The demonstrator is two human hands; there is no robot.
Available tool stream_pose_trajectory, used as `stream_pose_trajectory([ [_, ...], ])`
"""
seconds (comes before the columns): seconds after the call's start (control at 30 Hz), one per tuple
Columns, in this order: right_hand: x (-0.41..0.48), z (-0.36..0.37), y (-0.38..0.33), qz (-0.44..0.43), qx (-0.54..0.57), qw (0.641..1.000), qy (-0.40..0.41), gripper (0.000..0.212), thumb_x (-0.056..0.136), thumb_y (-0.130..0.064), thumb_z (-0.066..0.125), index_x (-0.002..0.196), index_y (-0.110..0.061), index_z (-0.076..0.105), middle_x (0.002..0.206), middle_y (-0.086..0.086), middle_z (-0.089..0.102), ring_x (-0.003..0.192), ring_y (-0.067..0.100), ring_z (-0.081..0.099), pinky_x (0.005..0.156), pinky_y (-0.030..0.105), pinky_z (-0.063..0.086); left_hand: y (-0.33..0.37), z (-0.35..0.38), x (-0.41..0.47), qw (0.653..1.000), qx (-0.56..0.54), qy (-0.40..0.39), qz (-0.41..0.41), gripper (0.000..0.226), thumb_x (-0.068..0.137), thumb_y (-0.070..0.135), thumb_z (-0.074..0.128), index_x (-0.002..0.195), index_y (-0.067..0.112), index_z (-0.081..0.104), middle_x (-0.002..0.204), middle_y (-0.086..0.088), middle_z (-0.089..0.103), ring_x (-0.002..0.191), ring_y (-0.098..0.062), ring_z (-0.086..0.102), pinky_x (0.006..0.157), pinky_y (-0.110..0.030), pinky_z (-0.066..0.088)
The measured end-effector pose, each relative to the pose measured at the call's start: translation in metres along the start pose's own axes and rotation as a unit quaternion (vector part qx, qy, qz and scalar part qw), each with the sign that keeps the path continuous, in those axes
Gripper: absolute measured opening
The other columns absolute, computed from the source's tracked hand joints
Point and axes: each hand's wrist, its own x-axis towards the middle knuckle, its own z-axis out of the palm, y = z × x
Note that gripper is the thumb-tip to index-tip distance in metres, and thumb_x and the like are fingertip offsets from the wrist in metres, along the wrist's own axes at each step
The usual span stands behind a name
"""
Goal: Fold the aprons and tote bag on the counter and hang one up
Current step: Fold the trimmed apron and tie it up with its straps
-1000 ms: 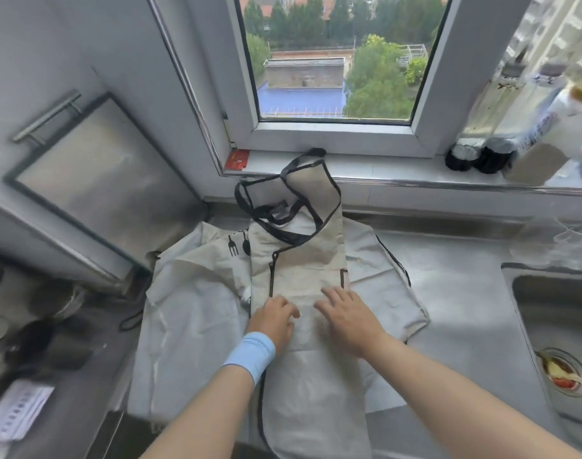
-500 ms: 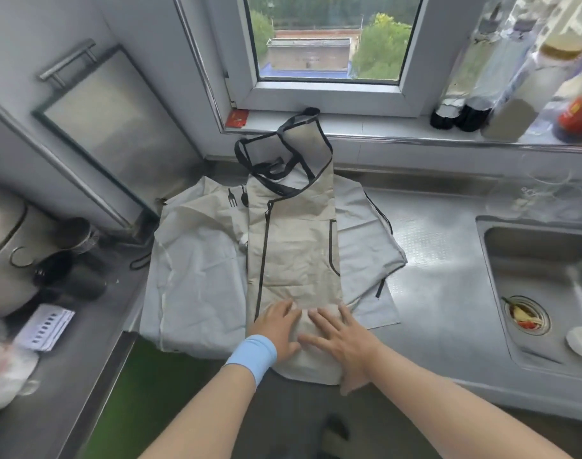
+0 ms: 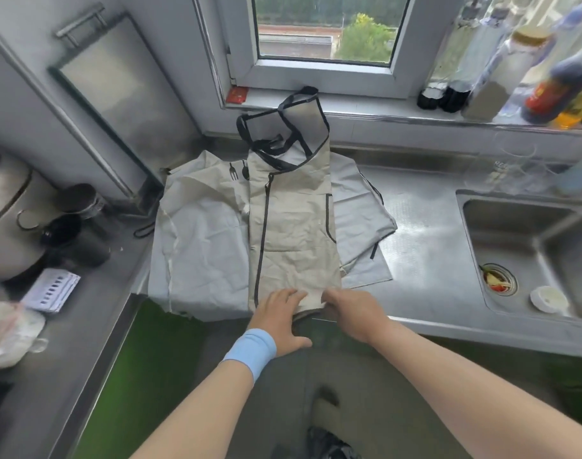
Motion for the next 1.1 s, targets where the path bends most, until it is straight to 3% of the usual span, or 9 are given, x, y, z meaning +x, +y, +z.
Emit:
stream_pose_trajectory([
  [0.13, 0.003, -0.037, -0.023, -0.007, 0.069, 0.995, 0.066, 0.014, 0.095, -0.029, 0.052, 0.096, -0.015, 0.054, 0.089, 0.007, 0.066, 0.085, 0.031, 0.059, 0.066, 0.033, 0.028, -0.003, -0.03, -0.012, 0.995, -0.046, 0.068, -0.057, 0.04, 0.085, 0.017, 0.055, 0.122, 0.033, 0.051, 0.118, 0.002, 0.06, 0.111, -0.026, 0.058, 0.091, -0.033, 0.046],
  [0.27, 0.001, -0.067, -0.038, 0.019, 0.092, 0.995, 0.02, 0.053, 0.071, -0.065, 0.065, 0.105, -0.028, 0.047, 0.094, -0.009, 0.062, 0.085, 0.018, 0.057, 0.07, 0.033, 0.045, -0.008, -0.069, -0.013, 0.994, -0.059, 0.038, -0.084, 0.034, 0.088, 0.012, 0.044, 0.113, 0.026, 0.061, 0.109, -0.007, 0.066, 0.098, -0.032, 0.061, 0.081, -0.033, 0.05],
  [0.4, 0.004, -0.083, -0.046, 0.083, 0.071, 0.993, -0.05, 0.014, 0.083, -0.025, 0.065, 0.078, -0.028, 0.052, 0.083, -0.002, 0.062, 0.086, 0.027, 0.062, 0.063, 0.033, 0.042, -0.006, -0.108, -0.018, 0.995, 0.014, -0.087, -0.035, 0.026, 0.091, 0.017, 0.05, 0.113, 0.018, 0.063, 0.112, -0.009, 0.065, 0.101, -0.03, 0.062, 0.077, -0.027, 0.045],
  [0.57, 0.005, -0.121, -0.04, 0.164, 0.206, 0.943, -0.206, 0.012, 0.076, -0.026, 0.062, 0.071, -0.016, 0.066, 0.064, -0.005, 0.056, 0.06, 0.015, 0.054, 0.055, 0.023, 0.044, -0.018, -0.146, -0.019, 0.967, 0.137, -0.204, -0.058, 0.036, 0.082, 0.028, 0.069, 0.114, 0.015, 0.06, 0.106, -0.007, 0.068, 0.08, -0.026, 0.062, 0.077, -0.033, 0.056],
  [0.63, 0.011, -0.129, -0.035, 0.176, 0.266, 0.936, -0.148, 0.021, 0.081, -0.021, 0.06, 0.062, -0.022, 0.07, 0.059, -0.01, 0.054, 0.057, 0.011, 0.049, 0.055, 0.02, 0.041, -0.025, -0.16, -0.012, 0.979, 0.107, -0.158, -0.07, 0.035, 0.084, 0.024, 0.067, 0.118, 0.018, 0.061, 0.11, -0.006, 0.068, 0.083, -0.025, 0.064, 0.08, -0.034, 0.056],
  [0.73, 0.032, -0.13, -0.022, 0.194, 0.208, 0.959, -0.011, 0.034, 0.088, -0.025, 0.058, 0.055, -0.02, 0.057, 0.058, -0.007, 0.053, 0.06, 0.014, 0.051, 0.051, 0.025, 0.036, -0.031, -0.174, 0.008, 0.995, 0.05, 0.017, -0.082, 0.036, 0.087, 0.015, 0.055, 0.119, 0.03, 0.062, 0.12, 0.002, 0.064, 0.105, -0.025, 0.062, 0.086, -0.03, 0.048],
  [0.9, 0.077, -0.117, 0.002, 0.246, 0.17, 0.952, 0.068, 0.04, 0.092, -0.03, 0.054, 0.056, -0.016, 0.044, 0.057, -0.005, 0.049, 0.065, 0.021, 0.051, 0.049, 0.029, 0.029, -0.032, -0.158, 0.048, 0.97, 0.012, 0.232, -0.07, 0.042, 0.086, 0.015, 0.053, 0.122, 0.036, 0.055, 0.123, 0.008, 0.059, 0.115, -0.021, 0.053, 0.093, -0.034, 0.044],
  [0.97, 0.093, -0.108, 0.009, 0.259, 0.174, 0.948, 0.066, 0.037, 0.091, -0.029, 0.053, 0.056, -0.017, 0.049, 0.059, -0.004, 0.053, 0.069, 0.024, 0.055, 0.051, 0.03, 0.033, -0.028, -0.139, 0.058, 0.97, 0.02, 0.243, -0.018, 0.046, 0.086, 0.014, 0.054, 0.128, 0.032, 0.051, 0.126, 0.006, 0.053, 0.12, -0.019, 0.047, 0.098, -0.033, 0.039],
  [1.1, 0.125, -0.084, 0.025, 0.277, 0.177, 0.943, 0.047, 0.022, 0.09, -0.023, 0.049, 0.074, -0.022, 0.064, 0.083, 0.002, 0.067, 0.088, 0.029, 0.062, 0.067, 0.032, 0.047, -0.03, -0.099, 0.087, 0.994, 0.027, 0.099, 0.032, 0.05, 0.091, 0.023, 0.052, 0.139, 0.033, 0.042, 0.145, 0.008, 0.037, 0.134, -0.018, 0.035, 0.107, -0.034, 0.034],
])
